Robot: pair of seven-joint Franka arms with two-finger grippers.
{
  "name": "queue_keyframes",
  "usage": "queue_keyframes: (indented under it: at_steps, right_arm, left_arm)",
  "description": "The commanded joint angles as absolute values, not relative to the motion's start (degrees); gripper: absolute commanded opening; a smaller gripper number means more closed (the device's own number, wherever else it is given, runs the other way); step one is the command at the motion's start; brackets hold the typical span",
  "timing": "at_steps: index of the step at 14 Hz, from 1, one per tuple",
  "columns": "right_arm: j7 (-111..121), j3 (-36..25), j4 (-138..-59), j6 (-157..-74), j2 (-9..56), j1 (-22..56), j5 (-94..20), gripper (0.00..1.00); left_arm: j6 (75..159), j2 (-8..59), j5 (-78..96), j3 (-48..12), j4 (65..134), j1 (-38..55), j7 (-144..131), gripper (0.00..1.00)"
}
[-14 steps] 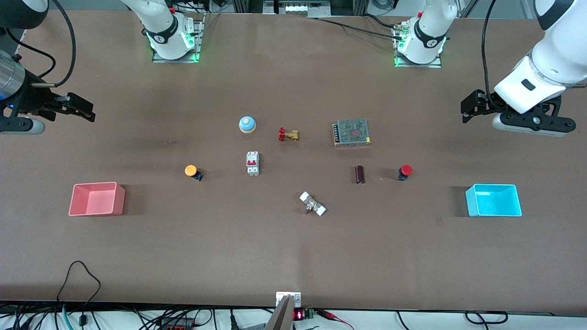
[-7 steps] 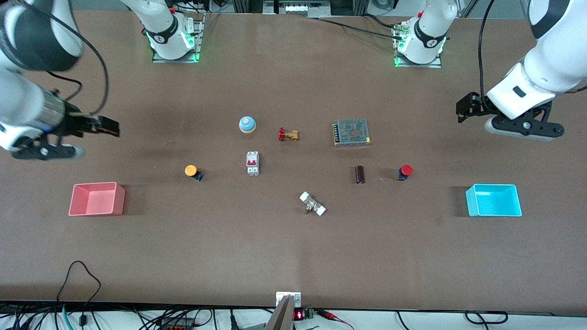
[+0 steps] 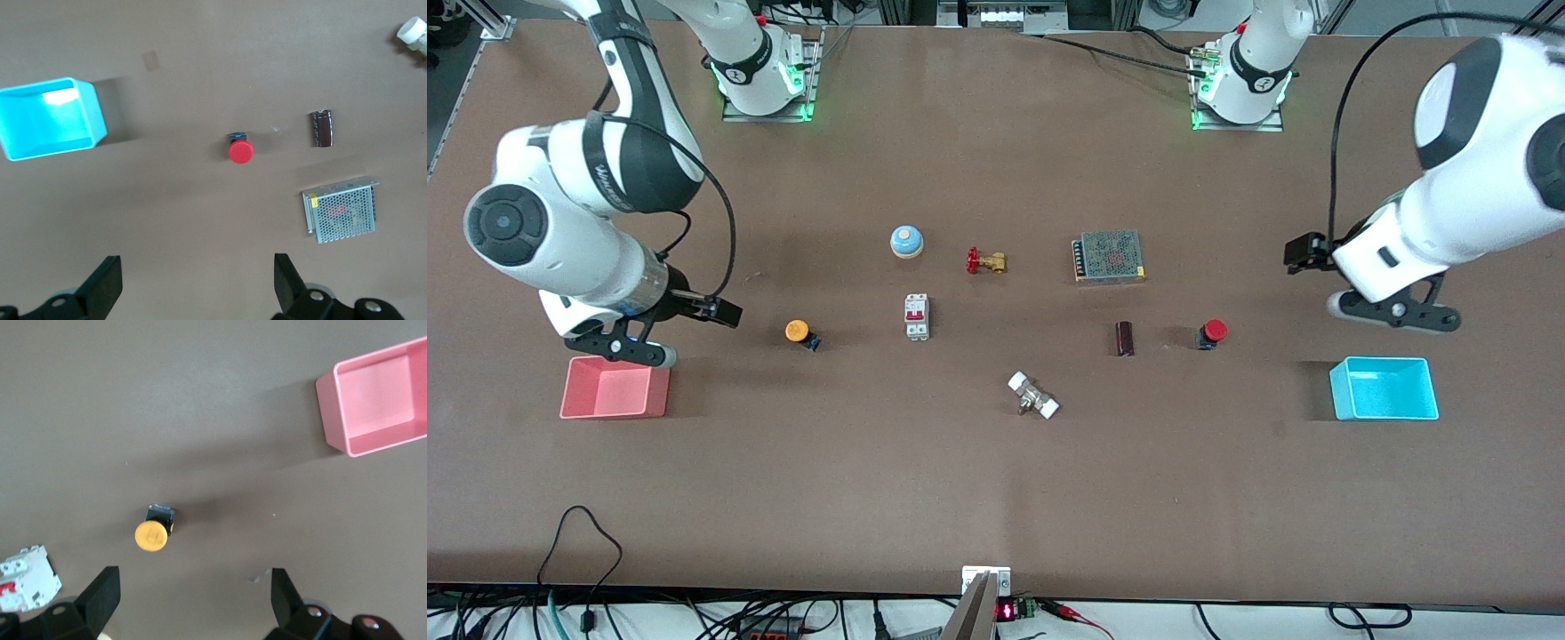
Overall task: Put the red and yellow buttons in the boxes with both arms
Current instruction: 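Lower and close the right gripper on the yellow button while the left grasps red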
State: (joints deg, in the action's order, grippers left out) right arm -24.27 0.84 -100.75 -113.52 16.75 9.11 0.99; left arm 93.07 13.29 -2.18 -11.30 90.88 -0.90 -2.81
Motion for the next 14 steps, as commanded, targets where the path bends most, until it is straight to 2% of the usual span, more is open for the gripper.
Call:
queue_keyframes:
  at_steps: [1,6,7,10,14]
  right_arm:
    - [-28.29,1.75,-108.0,-121.44,15.29,9.05,-0.26,1.0]
    - [-32.16,4.22,-111.35,-130.76,18.36,10.1,0.09,1.0]
    - [-32.17,4.22,-112.23,-132.35,18.98,10.11,0.09,1.0]
    - [-32.17,4.31,-114.69,-136.92,20.56,11.16,0.61,1.0]
    - [-32.08,4.31,-115.05,-139.04,22.93,11.51,2.28,1.0]
  left_arm:
    - [100.59,16.43,-2.11,-11.34,94.28,1.84,-8.78,1.0]
    - [128.27,17.05,-2.29,-11.07,114.04,1.85,-9.05,1.0]
    - [131.45,17.75,-2.29,-10.99,116.17,1.85,-9.23,1.0]
    - [138.76,20.64,-3.42,-10.81,119.09,1.41,-9.23,1.0]
    - [145.61,24.95,-3.52,-10.64,120.58,1.32,-9.23,1.0]
